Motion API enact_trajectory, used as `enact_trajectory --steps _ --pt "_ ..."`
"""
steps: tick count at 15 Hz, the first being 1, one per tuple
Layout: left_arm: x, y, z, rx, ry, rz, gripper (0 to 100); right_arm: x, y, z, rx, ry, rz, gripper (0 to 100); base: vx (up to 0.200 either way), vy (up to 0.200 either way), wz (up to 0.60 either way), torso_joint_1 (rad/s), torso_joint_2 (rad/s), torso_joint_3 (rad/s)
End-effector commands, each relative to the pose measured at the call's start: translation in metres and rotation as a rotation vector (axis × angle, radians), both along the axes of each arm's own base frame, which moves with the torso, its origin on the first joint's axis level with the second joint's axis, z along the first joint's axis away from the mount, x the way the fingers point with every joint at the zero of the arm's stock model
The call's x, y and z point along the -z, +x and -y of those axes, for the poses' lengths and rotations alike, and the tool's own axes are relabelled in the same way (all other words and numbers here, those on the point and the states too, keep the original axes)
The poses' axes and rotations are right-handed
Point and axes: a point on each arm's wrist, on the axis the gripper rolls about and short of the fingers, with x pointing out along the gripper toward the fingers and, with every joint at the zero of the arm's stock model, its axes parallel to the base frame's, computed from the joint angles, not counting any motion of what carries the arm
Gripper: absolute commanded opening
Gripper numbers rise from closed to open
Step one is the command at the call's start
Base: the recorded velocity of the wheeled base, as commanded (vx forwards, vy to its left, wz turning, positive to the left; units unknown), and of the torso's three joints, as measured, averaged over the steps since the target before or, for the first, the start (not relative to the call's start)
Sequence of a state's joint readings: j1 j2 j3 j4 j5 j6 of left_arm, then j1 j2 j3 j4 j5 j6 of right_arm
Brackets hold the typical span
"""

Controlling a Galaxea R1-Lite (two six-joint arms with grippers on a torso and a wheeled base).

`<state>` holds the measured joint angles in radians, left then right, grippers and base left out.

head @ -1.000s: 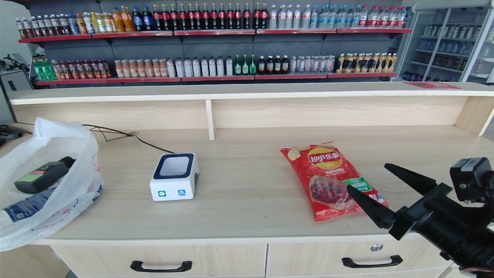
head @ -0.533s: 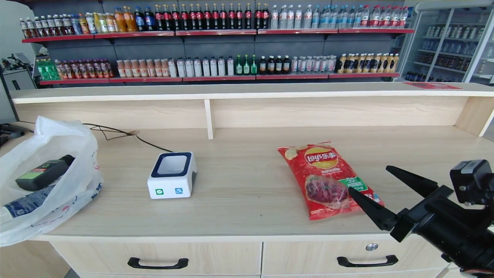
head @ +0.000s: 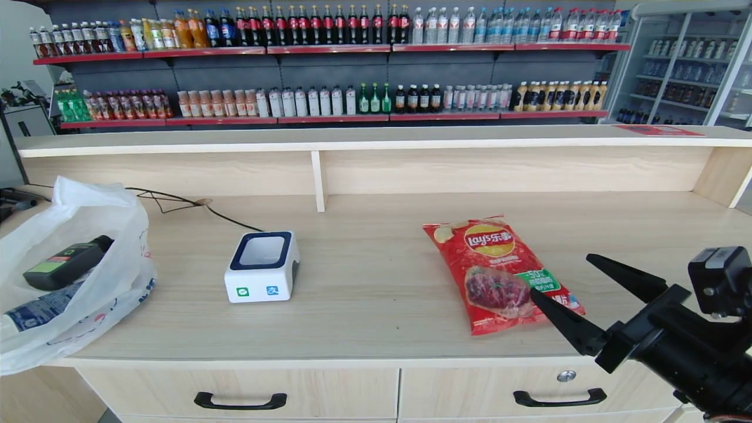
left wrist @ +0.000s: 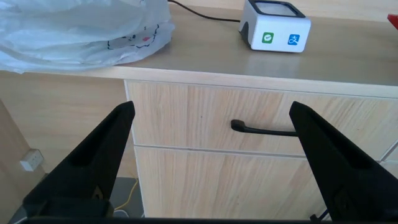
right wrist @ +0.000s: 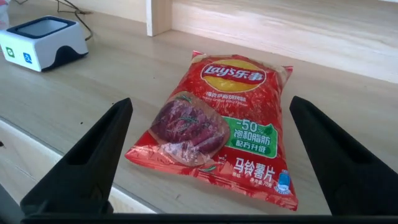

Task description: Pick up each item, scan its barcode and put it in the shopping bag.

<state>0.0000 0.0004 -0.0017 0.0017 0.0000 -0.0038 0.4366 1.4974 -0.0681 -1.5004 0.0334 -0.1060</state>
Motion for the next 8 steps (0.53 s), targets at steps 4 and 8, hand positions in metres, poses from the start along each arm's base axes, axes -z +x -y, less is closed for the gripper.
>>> enact_trajectory --steps 4,8 --pt "0.0 0.0 0.0 0.0 -0.001 0.0 100 -0.031 0.023 -0.009 -0.014 0.188 0.044 100 0.0 0.0 0.0 0.0 0.0 0.0" --pt "0.0 0.0 0.0 0.0 -0.001 0.0 100 -0.037 0.041 -0.02 -0.025 0.169 -0.027 100 0.0 0.0 0.0 0.0 0.0 0.0"
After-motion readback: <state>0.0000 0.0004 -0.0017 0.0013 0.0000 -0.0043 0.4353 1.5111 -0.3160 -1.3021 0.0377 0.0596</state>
